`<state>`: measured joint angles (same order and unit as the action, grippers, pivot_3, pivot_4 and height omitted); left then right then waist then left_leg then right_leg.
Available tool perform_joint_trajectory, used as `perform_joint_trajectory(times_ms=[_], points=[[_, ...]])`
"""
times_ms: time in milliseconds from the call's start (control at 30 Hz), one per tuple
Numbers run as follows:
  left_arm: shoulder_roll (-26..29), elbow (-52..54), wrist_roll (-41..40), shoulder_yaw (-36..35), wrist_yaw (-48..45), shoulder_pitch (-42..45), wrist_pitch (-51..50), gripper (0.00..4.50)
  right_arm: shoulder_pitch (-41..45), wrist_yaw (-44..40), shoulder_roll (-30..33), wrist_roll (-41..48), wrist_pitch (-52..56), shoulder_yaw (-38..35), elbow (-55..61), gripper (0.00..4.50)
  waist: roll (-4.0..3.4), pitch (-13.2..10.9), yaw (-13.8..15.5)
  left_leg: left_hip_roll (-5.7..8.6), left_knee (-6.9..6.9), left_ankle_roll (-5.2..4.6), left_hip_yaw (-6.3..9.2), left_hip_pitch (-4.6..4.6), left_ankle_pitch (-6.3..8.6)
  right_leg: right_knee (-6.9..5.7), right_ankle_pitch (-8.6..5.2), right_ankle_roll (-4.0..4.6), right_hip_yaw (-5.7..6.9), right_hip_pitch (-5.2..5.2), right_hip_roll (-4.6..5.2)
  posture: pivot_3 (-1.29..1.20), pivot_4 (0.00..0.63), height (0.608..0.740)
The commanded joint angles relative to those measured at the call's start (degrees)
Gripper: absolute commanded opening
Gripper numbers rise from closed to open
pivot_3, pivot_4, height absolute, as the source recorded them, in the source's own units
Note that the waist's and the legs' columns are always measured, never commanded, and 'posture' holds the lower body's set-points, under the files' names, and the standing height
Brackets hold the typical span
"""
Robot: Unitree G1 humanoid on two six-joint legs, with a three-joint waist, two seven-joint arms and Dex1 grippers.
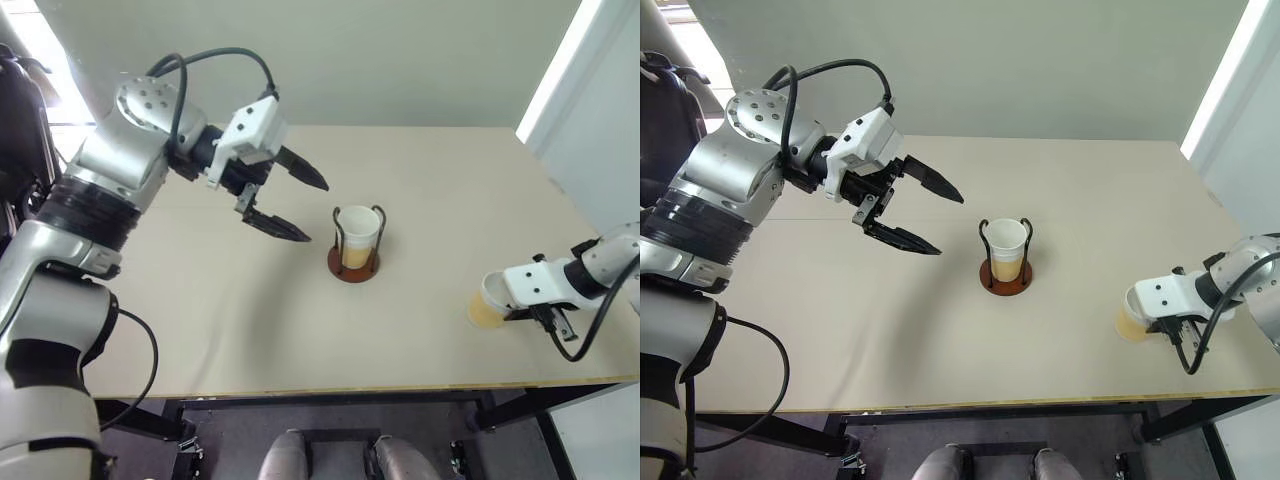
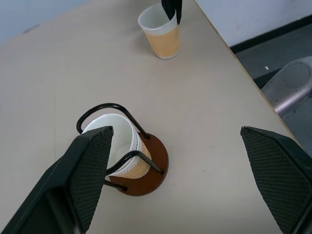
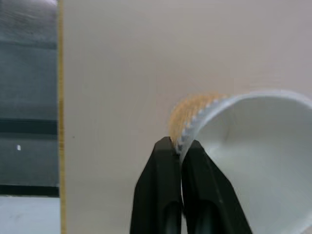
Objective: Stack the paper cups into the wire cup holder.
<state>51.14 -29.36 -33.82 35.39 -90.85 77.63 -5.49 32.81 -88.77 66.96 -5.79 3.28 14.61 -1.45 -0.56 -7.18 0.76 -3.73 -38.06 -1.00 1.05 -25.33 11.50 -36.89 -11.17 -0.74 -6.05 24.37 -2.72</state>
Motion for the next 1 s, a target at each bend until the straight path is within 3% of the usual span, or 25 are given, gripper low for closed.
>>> perform_joint_trajectory(times_ms=[33,500,700,1000], points=[[-0.45,-1.85,0.22,-4.38,-1.65,-0.44,0.14,4.5,3.31,-0.39,-0.63,-1.09,0.58,0.16,0.34,0.02,0.01,0.0,-0.03,-0.01,0.0,0.0,0.0,0.01,0.0,0.0,0.0,0.0,-0.02,0.0,0.0,0.0,0.15,0.74],[2.64,-11.08,2.47,-6.48,-1.65,-3.74,5.27,4.5,27.55,-3.73,-11.41,-5.37,0.22,8.68,-4.46,0.02,0.02,0.0,-0.68,-0.01,0.22,-0.02,0.0,0.08,-0.01,-0.08,-0.07,0.26,-0.15,0.24,-0.03,0.0,0.15,0.74],[3.83,-13.84,2.01,-5.12,-1.65,-4.93,7.81,4.5,38.16,-3.39,-18.41,-8.89,-3.49,11.6,-13.15,0.02,0.02,0.0,-0.94,-0.01,0.52,-0.02,-0.09,0.02,-0.01,-0.17,-0.16,0.46,-0.19,0.57,-0.02,0.0,0.15,0.74],[3.74,-16.88,2.16,-4.81,-1.65,-6.46,10.15,4.5,45.67,-2.45,-23.63,-12.46,-8.15,12.14,-20.61,0.02,0.03,0.01,-1.04,-0.01,1.02,0.04,-0.08,-0.08,-0.07,-0.29,-0.18,0.51,-0.18,1.0,-0.01,0.0,0.15,0.74]])
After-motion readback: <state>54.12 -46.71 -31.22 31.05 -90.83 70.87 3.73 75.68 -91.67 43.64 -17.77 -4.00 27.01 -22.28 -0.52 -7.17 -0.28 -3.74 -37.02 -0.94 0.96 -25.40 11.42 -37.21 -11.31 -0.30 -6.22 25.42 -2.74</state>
